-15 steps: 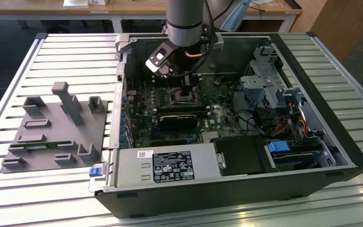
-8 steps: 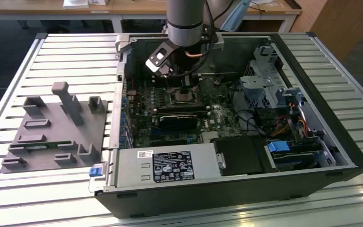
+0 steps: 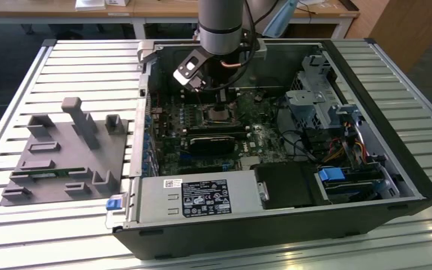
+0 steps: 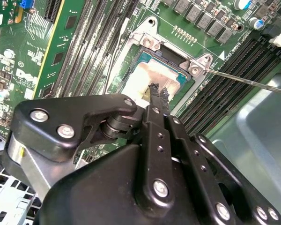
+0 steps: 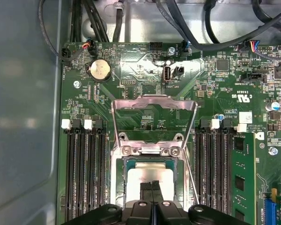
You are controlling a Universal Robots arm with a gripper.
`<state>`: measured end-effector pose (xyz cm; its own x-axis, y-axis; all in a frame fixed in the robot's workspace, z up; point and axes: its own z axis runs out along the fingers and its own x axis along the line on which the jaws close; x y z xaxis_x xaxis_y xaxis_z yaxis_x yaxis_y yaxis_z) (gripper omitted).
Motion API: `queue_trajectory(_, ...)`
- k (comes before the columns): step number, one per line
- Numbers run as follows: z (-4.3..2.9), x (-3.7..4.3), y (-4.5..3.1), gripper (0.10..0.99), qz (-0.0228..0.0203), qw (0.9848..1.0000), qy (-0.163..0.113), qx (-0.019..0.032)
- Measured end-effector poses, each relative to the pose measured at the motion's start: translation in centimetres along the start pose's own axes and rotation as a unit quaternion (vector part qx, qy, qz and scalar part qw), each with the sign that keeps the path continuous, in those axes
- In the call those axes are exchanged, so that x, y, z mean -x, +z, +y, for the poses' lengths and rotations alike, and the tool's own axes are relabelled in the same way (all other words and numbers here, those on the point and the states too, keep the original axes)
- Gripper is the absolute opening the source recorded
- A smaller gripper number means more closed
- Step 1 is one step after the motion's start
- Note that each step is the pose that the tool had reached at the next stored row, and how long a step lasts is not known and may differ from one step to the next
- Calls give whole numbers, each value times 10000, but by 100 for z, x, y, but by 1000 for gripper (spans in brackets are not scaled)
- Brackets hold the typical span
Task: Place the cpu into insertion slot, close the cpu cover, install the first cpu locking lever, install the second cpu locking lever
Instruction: 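Close the cpu cover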
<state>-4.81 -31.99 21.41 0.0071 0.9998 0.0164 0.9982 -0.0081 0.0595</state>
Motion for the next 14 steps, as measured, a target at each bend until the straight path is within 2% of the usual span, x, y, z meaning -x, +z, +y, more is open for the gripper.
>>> queue_trajectory(14, 5, -1, -81, 106, 0, 10000, 0, 0)
